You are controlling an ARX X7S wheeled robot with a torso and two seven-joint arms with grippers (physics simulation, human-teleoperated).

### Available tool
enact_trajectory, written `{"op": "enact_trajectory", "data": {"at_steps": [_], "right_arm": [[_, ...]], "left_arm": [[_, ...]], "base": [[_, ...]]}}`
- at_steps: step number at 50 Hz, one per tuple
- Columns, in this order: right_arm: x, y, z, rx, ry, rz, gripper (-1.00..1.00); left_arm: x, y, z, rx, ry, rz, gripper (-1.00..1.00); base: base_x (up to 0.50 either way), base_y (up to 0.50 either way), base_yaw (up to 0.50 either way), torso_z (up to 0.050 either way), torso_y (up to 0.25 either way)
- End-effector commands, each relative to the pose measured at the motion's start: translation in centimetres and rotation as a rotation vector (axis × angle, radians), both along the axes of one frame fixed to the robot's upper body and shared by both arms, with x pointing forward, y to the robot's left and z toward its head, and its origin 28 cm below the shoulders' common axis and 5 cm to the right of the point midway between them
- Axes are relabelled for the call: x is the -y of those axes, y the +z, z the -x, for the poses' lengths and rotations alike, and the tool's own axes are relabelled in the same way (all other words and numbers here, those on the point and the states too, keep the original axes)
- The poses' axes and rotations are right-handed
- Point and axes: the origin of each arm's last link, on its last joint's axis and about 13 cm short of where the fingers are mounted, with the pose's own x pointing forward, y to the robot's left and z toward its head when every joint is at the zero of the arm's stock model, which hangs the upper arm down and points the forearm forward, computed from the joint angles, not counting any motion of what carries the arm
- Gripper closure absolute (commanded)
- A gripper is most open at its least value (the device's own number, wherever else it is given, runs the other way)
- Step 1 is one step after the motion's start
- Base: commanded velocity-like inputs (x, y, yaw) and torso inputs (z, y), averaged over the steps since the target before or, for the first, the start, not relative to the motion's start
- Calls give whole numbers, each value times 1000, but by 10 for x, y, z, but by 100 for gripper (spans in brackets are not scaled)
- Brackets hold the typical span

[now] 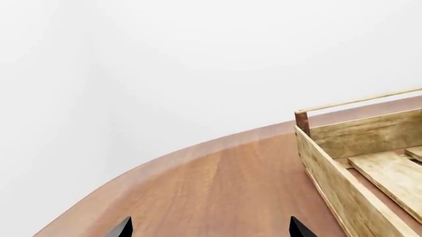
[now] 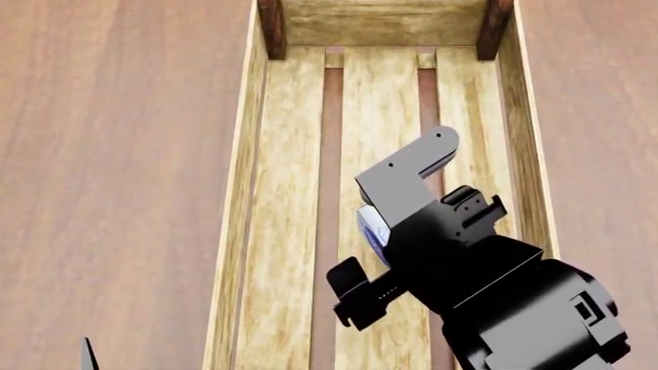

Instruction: Pick up the cream cheese and put it in the tray.

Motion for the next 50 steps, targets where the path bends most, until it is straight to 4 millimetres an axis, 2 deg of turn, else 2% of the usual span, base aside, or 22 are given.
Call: {"op": "enact_trajectory", "data": {"at_steps": [1,7,16,37,50], "right_arm": [[1,-2,0,-4,-7,8,-100],[3,1,3,4,-12,1,-100],[9,16,17,58,-20,6,-100],[35,55,66,228,-78,-38,-100],[58,53,80,297,-151,-114,-100]], "left_arm": [[0,1,0,-1,0,-2,-100],[0,1,0,0,1,-1,-100],[0,0,-1,2,3,-2,-100],[-1,1,-2,1,13,-6,-100],[-8,8,-4,17,46,-29,-100]], "base": [[0,0,0,0,0],[0,0,0,0,0],[0,0,0,0,0],[0,0,0,0,0],[0,0,0,0,0]]}}
